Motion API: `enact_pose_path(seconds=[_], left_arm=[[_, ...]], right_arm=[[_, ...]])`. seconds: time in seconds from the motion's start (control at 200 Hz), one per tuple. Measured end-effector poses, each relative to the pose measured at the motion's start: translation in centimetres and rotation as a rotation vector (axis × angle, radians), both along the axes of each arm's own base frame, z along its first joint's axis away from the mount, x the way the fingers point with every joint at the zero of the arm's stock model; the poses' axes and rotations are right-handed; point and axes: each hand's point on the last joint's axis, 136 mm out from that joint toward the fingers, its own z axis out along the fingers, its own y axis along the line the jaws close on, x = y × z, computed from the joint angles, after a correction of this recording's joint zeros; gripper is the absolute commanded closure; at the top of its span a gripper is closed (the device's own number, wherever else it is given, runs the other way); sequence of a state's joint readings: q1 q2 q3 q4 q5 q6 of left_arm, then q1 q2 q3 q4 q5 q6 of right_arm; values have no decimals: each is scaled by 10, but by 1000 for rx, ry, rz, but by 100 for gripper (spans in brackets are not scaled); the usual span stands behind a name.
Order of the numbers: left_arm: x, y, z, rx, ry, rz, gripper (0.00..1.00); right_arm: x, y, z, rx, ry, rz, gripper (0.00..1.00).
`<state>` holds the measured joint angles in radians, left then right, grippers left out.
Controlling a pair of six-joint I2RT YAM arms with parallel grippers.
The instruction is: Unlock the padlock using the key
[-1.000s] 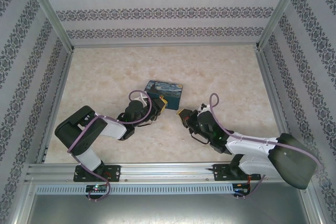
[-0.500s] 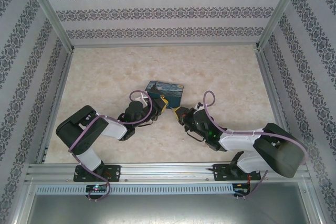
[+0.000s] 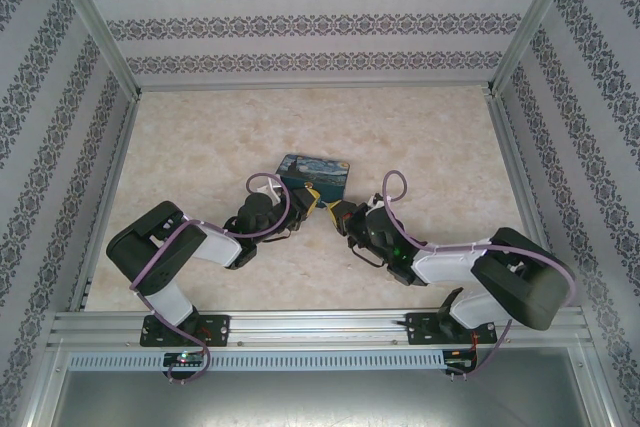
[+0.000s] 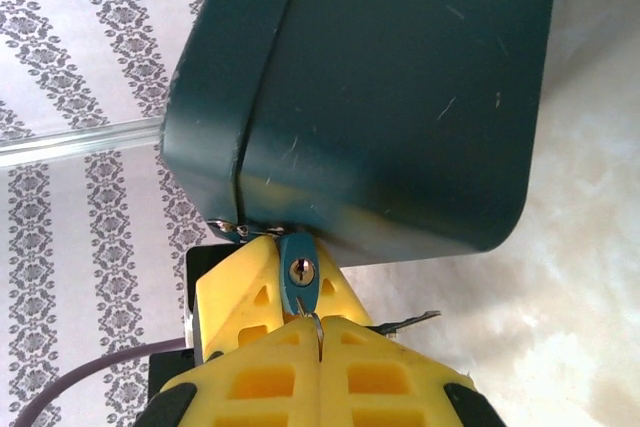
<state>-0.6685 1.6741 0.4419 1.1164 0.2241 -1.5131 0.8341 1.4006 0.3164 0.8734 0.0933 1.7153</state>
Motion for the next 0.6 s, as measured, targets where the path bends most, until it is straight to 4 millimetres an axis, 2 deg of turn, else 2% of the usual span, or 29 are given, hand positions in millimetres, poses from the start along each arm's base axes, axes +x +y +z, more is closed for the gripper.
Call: enact_pose_path(seconds=[0.44, 0.6], left_arm=[[0, 0, 0, 0, 0, 0, 100], [0, 0, 2, -6, -8, 0, 100]], right_arm=[[4, 1, -10, 2, 17, -21, 100], [10, 7, -6, 19, 15, -24, 100]])
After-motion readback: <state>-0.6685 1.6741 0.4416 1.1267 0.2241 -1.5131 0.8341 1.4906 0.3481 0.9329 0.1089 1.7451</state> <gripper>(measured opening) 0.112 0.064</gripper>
